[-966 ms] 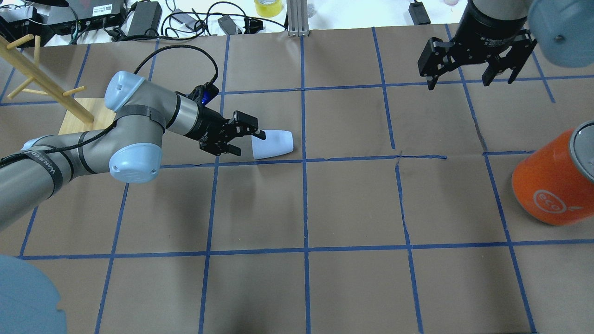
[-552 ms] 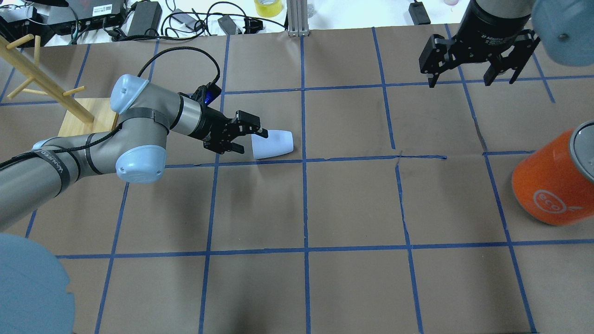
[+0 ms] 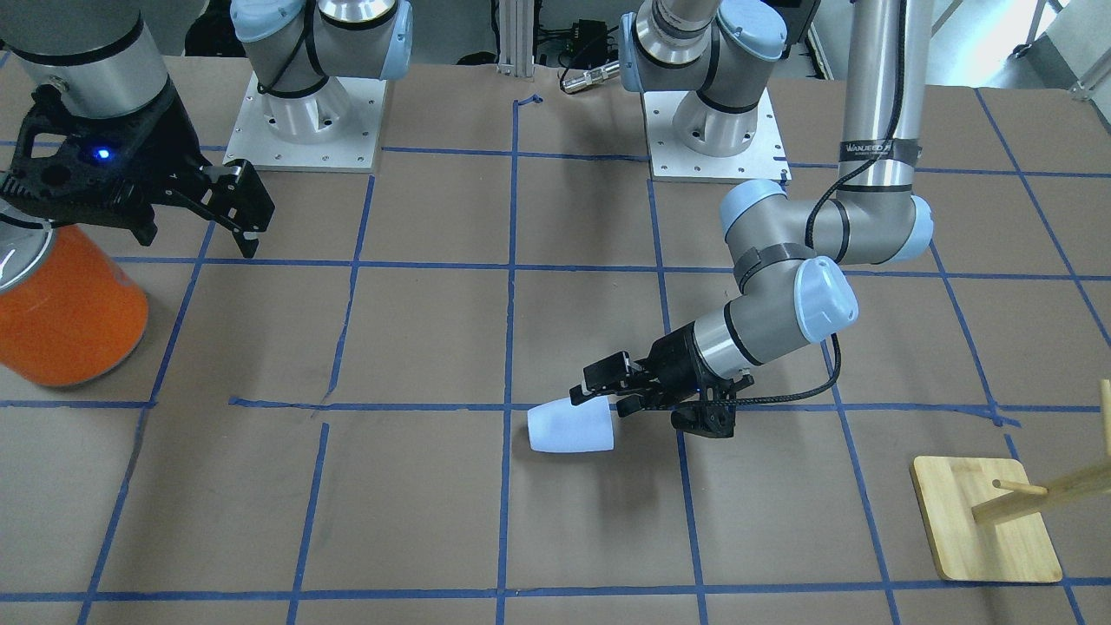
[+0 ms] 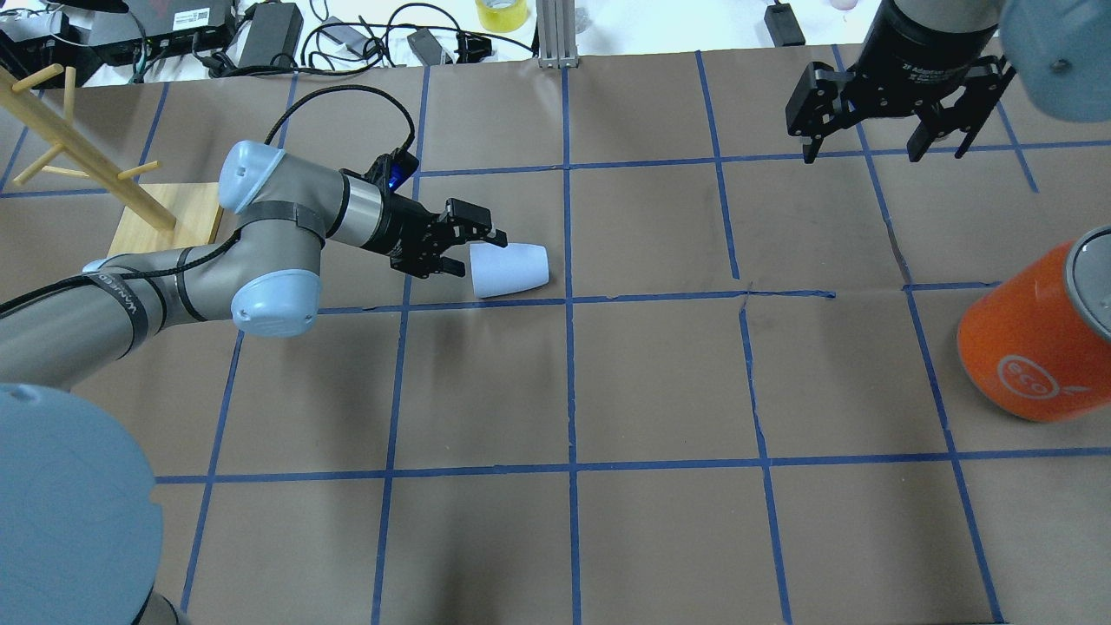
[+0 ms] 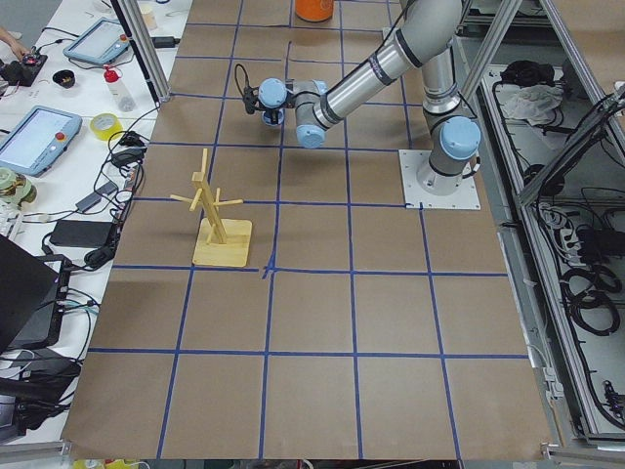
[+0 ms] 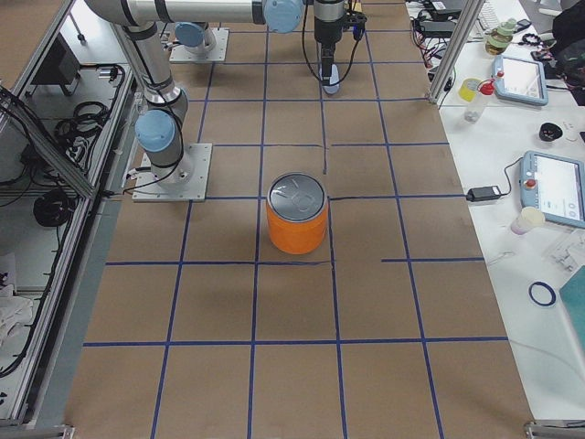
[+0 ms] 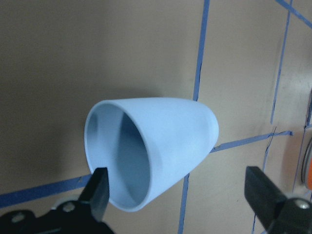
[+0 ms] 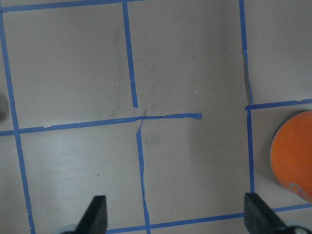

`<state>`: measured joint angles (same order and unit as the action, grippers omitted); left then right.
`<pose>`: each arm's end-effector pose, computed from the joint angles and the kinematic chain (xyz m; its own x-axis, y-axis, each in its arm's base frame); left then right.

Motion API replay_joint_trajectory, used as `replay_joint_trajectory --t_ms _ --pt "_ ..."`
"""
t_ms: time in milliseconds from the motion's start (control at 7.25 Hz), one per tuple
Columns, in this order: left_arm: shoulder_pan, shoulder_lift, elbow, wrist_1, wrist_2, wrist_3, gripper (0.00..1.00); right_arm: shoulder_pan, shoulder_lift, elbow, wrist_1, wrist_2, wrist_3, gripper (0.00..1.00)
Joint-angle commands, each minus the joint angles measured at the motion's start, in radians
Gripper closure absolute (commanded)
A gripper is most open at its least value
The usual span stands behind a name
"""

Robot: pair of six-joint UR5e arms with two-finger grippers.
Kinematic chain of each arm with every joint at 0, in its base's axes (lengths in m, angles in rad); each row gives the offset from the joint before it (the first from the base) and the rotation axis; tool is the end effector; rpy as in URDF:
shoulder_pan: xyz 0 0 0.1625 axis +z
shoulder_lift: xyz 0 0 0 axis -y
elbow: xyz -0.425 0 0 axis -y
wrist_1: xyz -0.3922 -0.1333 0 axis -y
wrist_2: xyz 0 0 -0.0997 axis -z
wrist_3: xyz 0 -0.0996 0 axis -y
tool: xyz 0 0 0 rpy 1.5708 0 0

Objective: Flip cup
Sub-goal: 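Grasp the rim of the lying cup with the left gripper, then lift the cup with the left gripper and rotate it mouth-up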

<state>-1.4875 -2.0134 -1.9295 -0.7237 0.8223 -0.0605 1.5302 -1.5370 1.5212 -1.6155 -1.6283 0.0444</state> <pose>-0.1540 -0.5726 0.1965 -0.7264 -0.0901 0.6813 -0.1273 0.9919 -0.0046 0.1067 -0.5168 0.5002 -0.9946 0.0882 0.0546 0.0847 0.9944 -0.0630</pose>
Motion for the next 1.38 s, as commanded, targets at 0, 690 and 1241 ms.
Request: replay_joint_trajectory --t_ms 0,690,1241 --pt "-0.002 -0.024 0.006 0.029 -0.014 -0.001 0.02 0.001 0.000 -0.001 0.012 0.019 0.000 0.00" --pt "-0.004 -0.048 0.010 0.105 -0.046 -0.001 0.43 0.007 0.000 -0.001 0.016 0.016 -0.003 0.00" --pt "-0.004 -0.047 0.015 0.118 -0.048 -0.002 0.99 0.007 0.000 0.004 0.016 0.019 -0.003 0.00"
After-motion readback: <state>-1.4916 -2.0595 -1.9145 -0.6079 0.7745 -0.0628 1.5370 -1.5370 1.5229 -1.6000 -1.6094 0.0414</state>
